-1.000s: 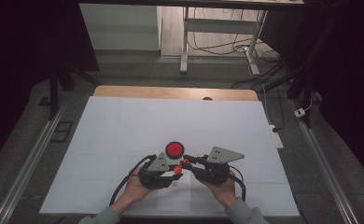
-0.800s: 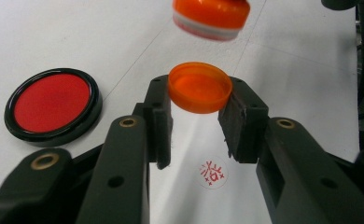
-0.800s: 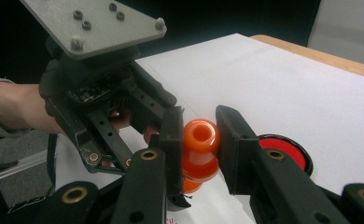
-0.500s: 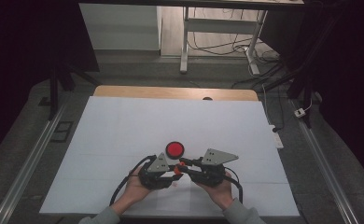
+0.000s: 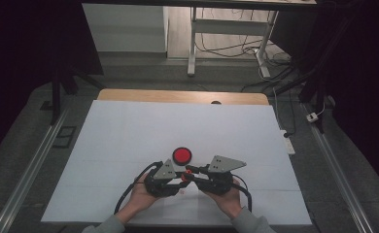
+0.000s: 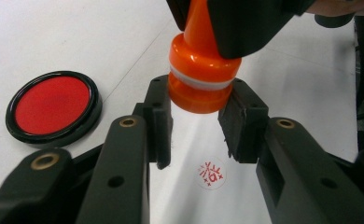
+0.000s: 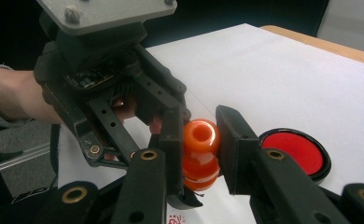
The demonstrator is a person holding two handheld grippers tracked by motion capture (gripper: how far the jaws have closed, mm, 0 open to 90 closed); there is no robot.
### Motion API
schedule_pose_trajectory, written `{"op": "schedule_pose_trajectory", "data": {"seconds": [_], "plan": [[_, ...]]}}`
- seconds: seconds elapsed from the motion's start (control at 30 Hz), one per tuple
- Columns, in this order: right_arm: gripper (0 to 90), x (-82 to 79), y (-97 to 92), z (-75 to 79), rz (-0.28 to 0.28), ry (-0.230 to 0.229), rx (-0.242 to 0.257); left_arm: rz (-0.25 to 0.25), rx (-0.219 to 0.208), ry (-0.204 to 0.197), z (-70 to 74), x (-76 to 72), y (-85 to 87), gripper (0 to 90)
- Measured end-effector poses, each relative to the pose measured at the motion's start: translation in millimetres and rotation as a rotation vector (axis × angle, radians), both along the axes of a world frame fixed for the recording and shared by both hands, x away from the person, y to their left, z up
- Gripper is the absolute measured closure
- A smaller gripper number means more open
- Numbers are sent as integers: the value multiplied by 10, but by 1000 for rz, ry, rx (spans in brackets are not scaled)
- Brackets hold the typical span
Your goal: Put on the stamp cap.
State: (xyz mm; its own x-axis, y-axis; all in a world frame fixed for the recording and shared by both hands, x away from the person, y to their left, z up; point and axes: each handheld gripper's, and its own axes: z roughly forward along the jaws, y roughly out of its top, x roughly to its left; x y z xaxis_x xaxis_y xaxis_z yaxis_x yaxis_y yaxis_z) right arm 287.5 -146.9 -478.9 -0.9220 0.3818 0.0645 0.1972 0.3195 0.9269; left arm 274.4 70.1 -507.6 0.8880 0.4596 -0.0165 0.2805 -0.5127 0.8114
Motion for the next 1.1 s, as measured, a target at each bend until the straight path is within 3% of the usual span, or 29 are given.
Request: {"op": "schedule_pose_trajectory", "data": {"seconds": [1.1], "plan": [[726, -1, 13, -41, 4, -3, -8, 13, -1, -15, 16, -22, 5, 650]]}}
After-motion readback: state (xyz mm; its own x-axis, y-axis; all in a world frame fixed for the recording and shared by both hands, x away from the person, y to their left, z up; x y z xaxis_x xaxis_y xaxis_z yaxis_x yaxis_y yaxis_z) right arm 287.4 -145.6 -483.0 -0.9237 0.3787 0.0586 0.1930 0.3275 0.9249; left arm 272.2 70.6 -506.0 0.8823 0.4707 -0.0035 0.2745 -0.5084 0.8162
